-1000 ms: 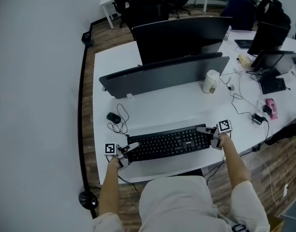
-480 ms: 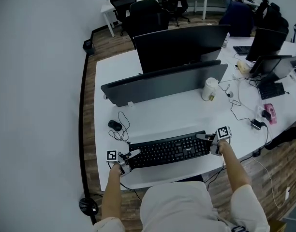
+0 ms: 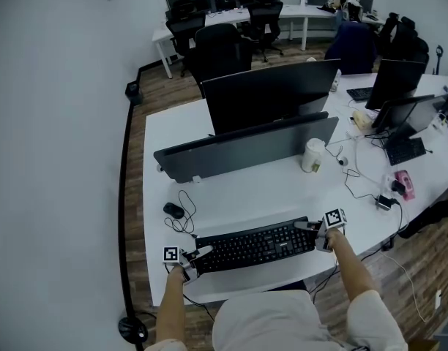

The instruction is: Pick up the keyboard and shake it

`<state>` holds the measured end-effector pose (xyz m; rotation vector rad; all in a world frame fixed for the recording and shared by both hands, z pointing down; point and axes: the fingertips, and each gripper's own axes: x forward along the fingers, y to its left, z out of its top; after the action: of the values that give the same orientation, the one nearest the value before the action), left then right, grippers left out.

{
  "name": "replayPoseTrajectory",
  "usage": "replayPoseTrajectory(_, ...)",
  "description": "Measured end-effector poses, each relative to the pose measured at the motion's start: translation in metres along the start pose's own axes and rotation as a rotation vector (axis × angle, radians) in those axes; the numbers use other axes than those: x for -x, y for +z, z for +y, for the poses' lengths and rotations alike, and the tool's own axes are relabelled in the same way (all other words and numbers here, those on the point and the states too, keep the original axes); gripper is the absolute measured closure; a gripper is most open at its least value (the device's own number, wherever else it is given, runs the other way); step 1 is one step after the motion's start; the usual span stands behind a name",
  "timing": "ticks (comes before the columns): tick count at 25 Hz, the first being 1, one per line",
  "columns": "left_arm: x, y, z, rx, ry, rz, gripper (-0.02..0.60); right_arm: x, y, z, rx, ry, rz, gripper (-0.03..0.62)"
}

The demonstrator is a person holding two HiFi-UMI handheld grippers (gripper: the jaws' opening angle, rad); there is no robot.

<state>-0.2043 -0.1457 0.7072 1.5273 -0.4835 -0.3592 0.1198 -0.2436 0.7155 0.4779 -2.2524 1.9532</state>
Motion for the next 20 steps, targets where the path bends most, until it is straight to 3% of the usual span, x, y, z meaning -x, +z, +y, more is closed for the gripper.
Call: replayPoseTrajectory(20,0.01,0.004,0.002,-0.016,-0.003,-0.018,0.469,-0.012,0.0,0.013,0.042,-0.021,-0.004,0.434)
